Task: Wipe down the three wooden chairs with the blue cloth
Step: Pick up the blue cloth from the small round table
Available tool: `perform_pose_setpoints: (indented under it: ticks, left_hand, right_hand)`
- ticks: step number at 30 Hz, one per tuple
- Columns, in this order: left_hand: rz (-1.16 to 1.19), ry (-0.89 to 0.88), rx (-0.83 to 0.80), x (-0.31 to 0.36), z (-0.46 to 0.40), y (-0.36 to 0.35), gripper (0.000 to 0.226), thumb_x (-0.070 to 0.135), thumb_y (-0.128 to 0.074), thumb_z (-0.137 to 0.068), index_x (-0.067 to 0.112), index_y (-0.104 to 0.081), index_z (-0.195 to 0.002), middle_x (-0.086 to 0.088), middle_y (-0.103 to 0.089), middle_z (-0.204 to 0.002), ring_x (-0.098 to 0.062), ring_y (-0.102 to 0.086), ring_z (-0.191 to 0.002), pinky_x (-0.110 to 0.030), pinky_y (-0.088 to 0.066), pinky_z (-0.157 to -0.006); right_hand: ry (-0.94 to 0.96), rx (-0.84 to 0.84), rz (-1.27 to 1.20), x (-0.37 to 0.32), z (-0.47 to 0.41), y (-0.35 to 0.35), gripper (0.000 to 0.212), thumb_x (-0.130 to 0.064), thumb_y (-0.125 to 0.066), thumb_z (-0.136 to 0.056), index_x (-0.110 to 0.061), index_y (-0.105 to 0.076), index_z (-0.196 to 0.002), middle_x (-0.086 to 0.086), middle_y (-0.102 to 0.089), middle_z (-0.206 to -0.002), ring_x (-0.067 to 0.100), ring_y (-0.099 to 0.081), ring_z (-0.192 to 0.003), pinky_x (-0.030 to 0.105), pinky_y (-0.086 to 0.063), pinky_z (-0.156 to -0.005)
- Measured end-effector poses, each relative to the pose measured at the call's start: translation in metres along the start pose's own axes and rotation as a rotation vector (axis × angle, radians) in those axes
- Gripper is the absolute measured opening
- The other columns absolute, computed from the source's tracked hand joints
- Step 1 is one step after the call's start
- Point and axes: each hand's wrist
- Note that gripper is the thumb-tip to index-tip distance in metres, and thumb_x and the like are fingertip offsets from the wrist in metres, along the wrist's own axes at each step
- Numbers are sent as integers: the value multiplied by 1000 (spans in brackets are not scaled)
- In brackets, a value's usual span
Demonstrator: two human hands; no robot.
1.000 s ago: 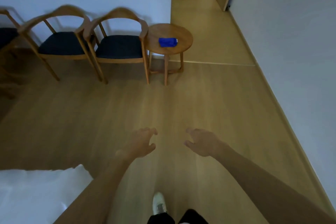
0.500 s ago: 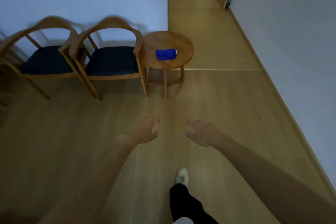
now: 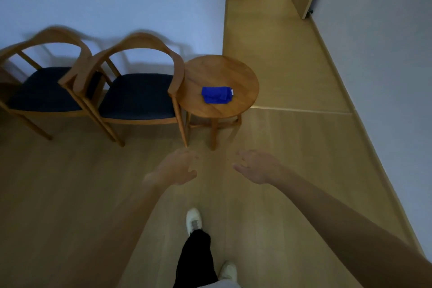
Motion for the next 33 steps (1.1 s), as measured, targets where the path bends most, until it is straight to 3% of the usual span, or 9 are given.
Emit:
perform_pose_setpoints:
  ticks: [5, 8, 14, 19, 24, 26, 28, 31, 33]
  left_hand:
    - [5, -34, -18, -25, -92, 39, 48, 32, -60, -85, 23, -45, -130, -4, -51, -123, -25, -49, -117, -39, -42, -97]
    - [-10, -66, -50, -41, -155, 63, 41, 29, -59, -85, 21, -48, -124, -3, -53, -115, -23, -51, -110, -35, -43, -92]
    - [10, -113, -132, -60, -263, 104, 41, 26, -59, -88, 20, -51, -127, -1, -53, -123, -19, -52, -112, -31, -44, -93]
    - [30, -155, -157, -64, -336, 123, 37, 21, -54, -93, 13, -53, -129, -5, -54, -130, -19, -50, -120, -21, -34, -94]
    - [112, -5, -215, -75, -413, 128, 44, 25, -53, -95, 10, -47, -135, -9, -49, -136, -25, -46, -127, -30, -36, -100]
    - [119, 49, -259, -81, -447, 124, 45, 25, -52, -95, 12, -43, -137, -9, -47, -138, -24, -44, -126, -31, -37, -100]
    - [162, 89, -266, -87, -477, 116, 44, 25, -53, -93, 15, -44, -135, -6, -49, -134, -21, -48, -120, -29, -41, -93]
    - [213, 160, -264, -102, -522, 97, 42, 30, -56, -91, 19, -48, -131, -4, -54, -128, -21, -53, -114, -28, -41, -87]
    - [240, 239, -239, -118, -552, 80, 39, 37, -58, -85, 27, -55, -123, -2, -59, -124, -21, -56, -108, -29, -43, -84]
  right_hand:
    - [-12, 12, -43, 10, -87, 46, 51, -52, -42, -98, -18, -41, -137, 10, -57, -133, 27, -53, -122, 44, -45, -99]
    - [-55, 7, -71, 16, -142, 80, 52, -53, -41, -98, -21, -41, -139, 7, -56, -134, 25, -54, -122, 43, -46, -99]
    - [-112, 4, -158, 38, -226, 126, 55, -51, -42, -99, -24, -33, -146, 7, -52, -140, 25, -51, -127, 40, -43, -102]
    - [-97, -42, -252, 63, -292, 155, 49, -42, -47, -99, -24, -37, -143, 4, -50, -141, 22, -51, -125, 34, -41, -98]
    - [-31, -108, -178, 92, -370, 194, 41, -32, -43, -103, -12, -45, -139, 5, -49, -140, 21, -48, -125, 23, -34, -90]
    - [-37, -108, -184, 104, -407, 204, 41, -33, -46, -101, -14, -47, -137, 5, -51, -138, 20, -50, -124, 22, -35, -94]
    - [-27, -124, -169, 116, -443, 203, 39, -37, -48, -97, -18, -51, -131, 2, -55, -130, 20, -53, -116, 31, -43, -98]
    - [-1, -185, -151, 130, -499, 197, 30, -43, -50, -92, -24, -52, -117, -1, -57, -113, 21, -58, -106, 39, -50, -89]
    - [-10, -174, -157, 136, -531, 190, 39, -41, -53, -92, -23, -48, -126, 3, -56, -119, 24, -57, -109, 42, -50, -91]
Point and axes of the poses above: each hand's wrist, its own z-axis away from the middle knuckle, its own y-axis out of the back of the hand, x = y × z
